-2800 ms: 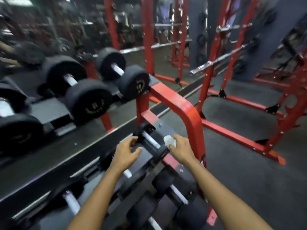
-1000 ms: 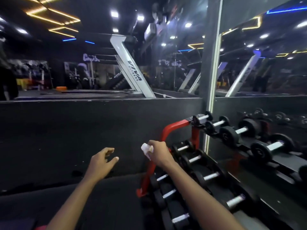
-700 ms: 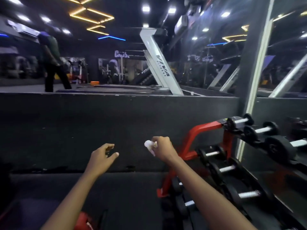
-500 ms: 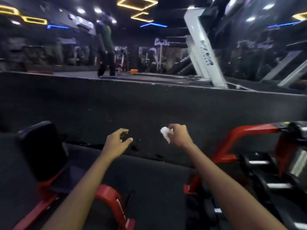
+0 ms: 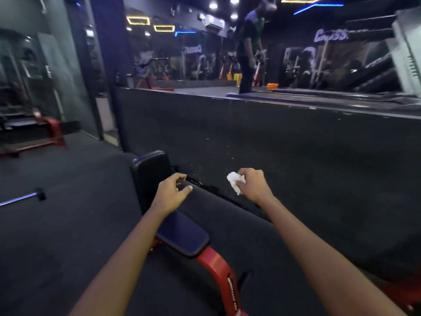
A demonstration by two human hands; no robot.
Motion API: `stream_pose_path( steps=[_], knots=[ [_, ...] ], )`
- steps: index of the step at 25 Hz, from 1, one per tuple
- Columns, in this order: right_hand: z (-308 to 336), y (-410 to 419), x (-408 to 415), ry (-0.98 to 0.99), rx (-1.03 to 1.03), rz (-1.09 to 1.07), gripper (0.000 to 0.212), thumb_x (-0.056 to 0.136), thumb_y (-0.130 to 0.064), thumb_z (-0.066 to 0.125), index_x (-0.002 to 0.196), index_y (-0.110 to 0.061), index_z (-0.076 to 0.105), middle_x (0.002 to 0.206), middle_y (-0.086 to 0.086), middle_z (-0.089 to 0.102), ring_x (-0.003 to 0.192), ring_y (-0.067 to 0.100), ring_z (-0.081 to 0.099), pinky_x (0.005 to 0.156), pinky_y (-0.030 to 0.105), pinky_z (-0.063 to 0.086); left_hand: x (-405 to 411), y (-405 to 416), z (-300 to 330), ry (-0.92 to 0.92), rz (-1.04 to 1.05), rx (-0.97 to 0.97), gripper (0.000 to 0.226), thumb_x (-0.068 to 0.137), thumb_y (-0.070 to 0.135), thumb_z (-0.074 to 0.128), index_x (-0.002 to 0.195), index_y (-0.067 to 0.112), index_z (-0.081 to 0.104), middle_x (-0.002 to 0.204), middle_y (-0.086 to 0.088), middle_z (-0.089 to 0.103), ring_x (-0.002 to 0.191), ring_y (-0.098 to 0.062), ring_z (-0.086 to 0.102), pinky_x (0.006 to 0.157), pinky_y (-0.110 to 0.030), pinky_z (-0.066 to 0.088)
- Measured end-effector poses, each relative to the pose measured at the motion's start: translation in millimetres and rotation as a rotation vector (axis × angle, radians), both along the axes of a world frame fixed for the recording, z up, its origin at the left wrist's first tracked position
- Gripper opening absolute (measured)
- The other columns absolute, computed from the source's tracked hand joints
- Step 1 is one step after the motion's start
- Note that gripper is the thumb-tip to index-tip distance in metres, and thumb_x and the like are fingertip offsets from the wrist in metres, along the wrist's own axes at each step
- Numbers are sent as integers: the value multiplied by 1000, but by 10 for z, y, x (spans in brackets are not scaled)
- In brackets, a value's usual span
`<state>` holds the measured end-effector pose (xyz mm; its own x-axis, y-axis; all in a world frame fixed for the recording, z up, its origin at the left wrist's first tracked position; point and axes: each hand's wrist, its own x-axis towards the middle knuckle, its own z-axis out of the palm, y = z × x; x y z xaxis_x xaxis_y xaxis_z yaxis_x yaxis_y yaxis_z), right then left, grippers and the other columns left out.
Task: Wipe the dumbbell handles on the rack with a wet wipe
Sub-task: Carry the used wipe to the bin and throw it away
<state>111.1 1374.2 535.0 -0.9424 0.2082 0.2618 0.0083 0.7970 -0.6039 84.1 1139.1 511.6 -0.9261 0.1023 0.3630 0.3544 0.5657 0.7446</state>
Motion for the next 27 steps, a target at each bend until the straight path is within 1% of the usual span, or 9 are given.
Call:
stream_pose_path(
  steps=[2, 4, 6, 8, 11, 14, 19, 23, 27],
  knots=[
    [22, -209, -307, 20, -15, 39, 18, 83, -5, 49, 71, -17, 55, 76, 8, 57, 57, 18, 49, 46, 25, 35, -164, -187, 47, 11, 35, 4, 38, 85, 16, 67, 121, 11, 59, 117, -3, 63, 101, -6, 53, 87, -18, 40],
    [26, -414, -542, 27, -4, 94, 20, 81, -7, 51, 67, -20, 53, 76, 10, 60, 59, 20, 53, 48, 27, 38, -244, -377, 53, 6, 83, 7, 38, 85, 15, 67, 122, 9, 58, 118, -4, 63, 102, -6, 53, 85, -16, 39],
    [-34, -588, -736, 19, 19, 156, 12, 80, -9, 52, 77, -19, 59, 77, 9, 61, 66, 23, 57, 53, 29, 41, -268, -554, 27, -6, 135, -5, 40, 86, 15, 67, 124, 8, 57, 122, -6, 61, 108, -10, 55, 86, -15, 38],
    [-79, -728, -915, 25, 41, 224, 14, 81, -10, 53, 88, -16, 64, 78, 6, 59, 70, 24, 58, 54, 28, 40, -285, -718, 8, -15, 196, -13, 41, 86, 15, 66, 126, 7, 56, 125, -6, 60, 114, -14, 55, 87, -15, 38],
    [-59, -886, -1120, 50, 51, 316, 15, 82, -11, 56, 93, -15, 65, 84, 8, 60, 74, 26, 58, 57, 29, 41, -268, -907, 20, -5, 281, -18, 41, 86, 16, 66, 125, 6, 57, 126, -7, 60, 117, -16, 54, 90, -15, 37],
    [3, -1038, -1285, 71, 58, 404, 20, 84, -13, 57, 101, -10, 64, 84, 4, 54, 74, 22, 52, 62, 27, 37, -258, -1034, 57, 12, 379, 7, 40, 86, 16, 67, 124, 6, 57, 125, -7, 60, 118, -16, 54, 90, -16, 38],
    [2, -1385, -1371, 95, 118, 539, 3, 85, -18, 59, 82, -19, 60, 76, 0, 52, 72, 20, 49, 61, 29, 36, -75, -1228, -85, -1, 499, 29, 41, 85, 16, 68, 124, 6, 57, 125, -5, 60, 119, -16, 54, 90, -18, 40],
    [32, -1877, -1408, 99, 119, 608, 39, 86, -20, 59, 57, -29, 35, 61, -10, 41, 67, 17, 46, 48, 25, 26, 21, -1651, -118, 15, 616, 41, 41, 83, 16, 69, 122, 7, 59, 125, -7, 61, 116, -16, 56, 92, -21, 42],
    [26, -2557, -1472, 87, 105, 709, 27, 83, -15, 57, 59, -20, 46, 62, -5, 49, 62, 18, 49, 47, 27, 31, 65, -2203, -113, 22, 701, 49, 42, 83, 17, 69, 122, 7, 58, 125, -7, 61, 116, -15, 56, 93, -22, 43]
  ],
)
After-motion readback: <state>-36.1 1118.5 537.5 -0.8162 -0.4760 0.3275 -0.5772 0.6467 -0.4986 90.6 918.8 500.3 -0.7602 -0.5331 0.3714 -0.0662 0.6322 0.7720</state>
